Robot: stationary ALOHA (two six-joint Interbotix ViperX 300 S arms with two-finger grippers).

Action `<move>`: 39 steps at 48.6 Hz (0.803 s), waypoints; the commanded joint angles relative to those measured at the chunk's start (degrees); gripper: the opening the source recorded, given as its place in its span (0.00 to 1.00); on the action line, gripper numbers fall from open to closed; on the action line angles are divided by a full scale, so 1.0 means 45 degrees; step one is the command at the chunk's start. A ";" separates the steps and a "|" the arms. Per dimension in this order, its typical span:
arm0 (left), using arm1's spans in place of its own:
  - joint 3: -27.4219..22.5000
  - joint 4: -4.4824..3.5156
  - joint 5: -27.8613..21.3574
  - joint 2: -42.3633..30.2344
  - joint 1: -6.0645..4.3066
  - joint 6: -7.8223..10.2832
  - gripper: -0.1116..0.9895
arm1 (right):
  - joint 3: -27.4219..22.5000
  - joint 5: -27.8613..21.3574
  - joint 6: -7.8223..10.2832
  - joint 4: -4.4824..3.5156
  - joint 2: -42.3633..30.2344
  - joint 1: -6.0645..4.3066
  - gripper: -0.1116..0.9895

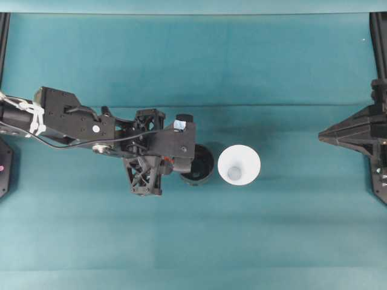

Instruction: Put the paper cup into the moved red handle cup holder.

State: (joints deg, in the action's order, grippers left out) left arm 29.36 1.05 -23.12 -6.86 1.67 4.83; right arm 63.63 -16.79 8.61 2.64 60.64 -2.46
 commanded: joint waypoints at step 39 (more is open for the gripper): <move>-0.0078 0.0020 0.0293 -0.0059 0.0000 0.0020 0.94 | -0.0098 0.0059 0.0098 0.0020 0.0098 -0.0020 0.01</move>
State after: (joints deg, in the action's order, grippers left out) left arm 29.44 1.05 -22.24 -7.56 1.76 4.75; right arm 63.63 -16.79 8.61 2.64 61.35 -2.46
